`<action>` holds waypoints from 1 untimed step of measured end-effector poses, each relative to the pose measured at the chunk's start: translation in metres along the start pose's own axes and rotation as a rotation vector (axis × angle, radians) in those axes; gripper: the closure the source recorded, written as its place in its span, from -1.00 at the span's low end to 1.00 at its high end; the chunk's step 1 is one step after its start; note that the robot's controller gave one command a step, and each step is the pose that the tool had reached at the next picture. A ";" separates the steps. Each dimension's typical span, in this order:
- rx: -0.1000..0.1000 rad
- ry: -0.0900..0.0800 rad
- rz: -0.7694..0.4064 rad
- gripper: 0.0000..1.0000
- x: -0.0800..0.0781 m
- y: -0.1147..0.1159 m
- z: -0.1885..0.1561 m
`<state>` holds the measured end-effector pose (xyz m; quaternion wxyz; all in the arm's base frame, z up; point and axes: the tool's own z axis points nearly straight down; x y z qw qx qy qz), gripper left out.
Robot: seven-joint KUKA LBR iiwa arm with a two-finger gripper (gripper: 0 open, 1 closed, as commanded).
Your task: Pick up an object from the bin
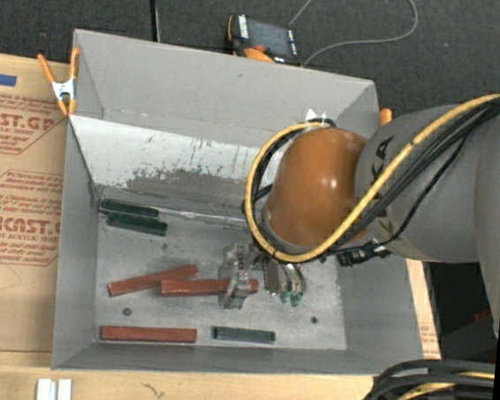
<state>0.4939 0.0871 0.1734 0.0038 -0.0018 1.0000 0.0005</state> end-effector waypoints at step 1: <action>-0.001 -0.003 0.012 1.00 -0.001 -0.011 -0.135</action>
Offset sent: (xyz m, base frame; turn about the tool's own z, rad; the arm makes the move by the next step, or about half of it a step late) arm -0.0011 -0.0121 0.1302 0.0133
